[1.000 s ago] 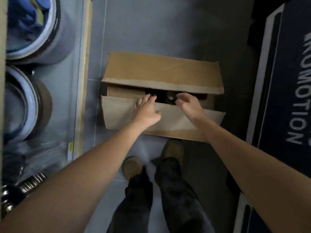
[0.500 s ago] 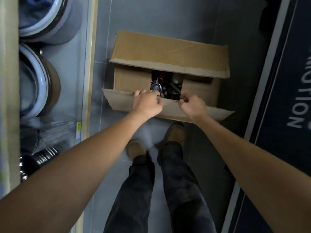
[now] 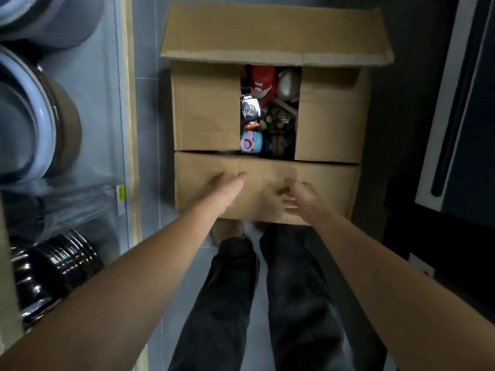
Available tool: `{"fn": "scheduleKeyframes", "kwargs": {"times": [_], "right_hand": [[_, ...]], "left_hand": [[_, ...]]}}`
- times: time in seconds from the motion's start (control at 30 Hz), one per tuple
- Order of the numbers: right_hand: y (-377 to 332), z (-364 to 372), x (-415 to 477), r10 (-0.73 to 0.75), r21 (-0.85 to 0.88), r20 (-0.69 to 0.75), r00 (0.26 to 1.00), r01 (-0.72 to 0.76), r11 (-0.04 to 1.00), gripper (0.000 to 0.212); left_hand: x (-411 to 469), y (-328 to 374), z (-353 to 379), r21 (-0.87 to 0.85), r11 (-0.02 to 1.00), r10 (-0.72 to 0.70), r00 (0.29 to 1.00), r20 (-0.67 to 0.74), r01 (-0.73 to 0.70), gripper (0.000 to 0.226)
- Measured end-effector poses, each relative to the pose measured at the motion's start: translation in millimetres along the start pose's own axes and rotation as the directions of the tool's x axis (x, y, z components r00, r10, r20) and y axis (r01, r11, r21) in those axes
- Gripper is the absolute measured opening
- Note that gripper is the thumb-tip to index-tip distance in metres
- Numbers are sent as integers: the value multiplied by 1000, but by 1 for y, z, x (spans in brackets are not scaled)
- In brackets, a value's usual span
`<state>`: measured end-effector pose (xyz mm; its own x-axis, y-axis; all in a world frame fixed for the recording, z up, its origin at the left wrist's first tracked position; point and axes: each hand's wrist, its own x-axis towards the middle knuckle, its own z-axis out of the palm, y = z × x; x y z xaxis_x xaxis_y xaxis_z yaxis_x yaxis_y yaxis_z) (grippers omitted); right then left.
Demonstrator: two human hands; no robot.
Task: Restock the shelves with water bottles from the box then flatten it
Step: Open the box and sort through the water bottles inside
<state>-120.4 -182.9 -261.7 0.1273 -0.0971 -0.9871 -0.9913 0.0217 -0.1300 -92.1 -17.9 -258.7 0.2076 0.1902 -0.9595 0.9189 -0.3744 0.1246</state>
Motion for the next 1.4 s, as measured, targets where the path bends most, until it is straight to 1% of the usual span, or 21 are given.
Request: {"fn": "scheduleKeyframes", "kwargs": {"times": [0.07, 0.13, 0.2, 0.27, 0.33, 0.43, 0.47, 0.53, 0.57, 0.63, 0.7, 0.8, 0.87, 0.9, 0.97, 1.07, 1.13, 1.2, 1.27, 1.33, 1.4], "right_hand": [[0, 4, 26, 14, 163, 20, 1000, -17, 986, 26], [-3, 7, 50, -4, 277, 50, 999, -10, 961, 39], [-7, 11, 71, -12, 364, 59, 998, -10, 931, 58], [-11, 14, 88, 7, 413, 17, 1000, -14, 911, 61], [-15, 14, 102, 35, 436, -20, 999, -23, 900, 49], [-20, 18, 110, 78, 544, 2, 997, -67, 837, 10], [-21, 19, 109, 95, 573, 23, 995, -91, 815, 7], [-24, 17, 107, 93, 559, 47, 995, -103, 823, 7], [-25, 14, 105, 87, 538, 64, 994, -108, 836, 9], [-25, 6, 96, 96, 478, 111, 989, -138, 867, 24], [-26, -3, 83, 115, 416, 183, 976, -183, 891, 36], [-38, -11, 57, 156, 260, 232, 960, -216, 941, 47], [-54, -13, 42, 131, 204, 217, 967, -176, 963, 46], [-62, -13, 36, 90, 217, 208, 974, -135, 967, 45], [-92, -13, 21, -24, 281, 181, 983, -28, 959, 45], [-138, -12, 4, -162, 388, 157, 974, 90, 917, 40], [-172, -13, -6, -237, 430, 139, 962, 157, 889, 25], [-189, -13, -6, -246, 485, 96, 965, 170, 858, 19], [-209, -17, -5, -220, 550, 15, 975, 176, 816, 27], [-222, -21, -10, -198, 549, -69, 978, 202, 811, 29], [-236, -24, -22, -256, 483, -120, 959, 281, 829, 24]], "left_hand": [[19, 4, 10, -143, 988, -43, 997, 65, 52, 59], [33, 11, 18, -268, 961, -32, 990, 141, 69, 65], [48, 18, 23, -389, 917, -25, 987, 161, 87, 70], [64, 21, 27, -458, 883, -44, 989, 139, 104, 68], [76, 23, 30, -518, 847, -75, 992, 104, 118, 53], [87, 26, 31, -688, 704, -135, 984, 115, 177, 12], [85, 28, 31, -717, 669, -151, 980, 130, 198, 10], [85, 31, 30, -711, 669, -156, 976, 149, 215, 11], [83, 31, 28, -680, 700, -157, 976, 150, 217, 21], [76, 34, 23, -610, 757, -171, 973, 158, 232, 44], [65, 36, 16, -548, 789, -197, 960, 200, 276, 60], [44, 44, 4, -477, 821, -224, 946, 236, 313, 66], [28, 55, 1, -448, 852, -193, 958, 212, 271, 59], [19, 62, 1, -442, 868, -151, 969, 195, 225, 53], [2, 88, -2, -452, 887, -11, 983, 181, 93, 46], [-11, 132, -6, -549, 834, 170, 971, 168, -51, 47], [-21, 167, -10, -602, 792, 233, 961, 147, -100, 45], [-23, 185, -13, -634, 767, 236, 961, 145, -93, 36], [-22, 201, -16, -673, 734, 224, 968, 115, -90, 33], [-21, 212, -18, -703, 699, 208, 978, 27, -129, 29], [-26, 224, -21, -681, 695, 228, 969, -97, -231, 32]]}}
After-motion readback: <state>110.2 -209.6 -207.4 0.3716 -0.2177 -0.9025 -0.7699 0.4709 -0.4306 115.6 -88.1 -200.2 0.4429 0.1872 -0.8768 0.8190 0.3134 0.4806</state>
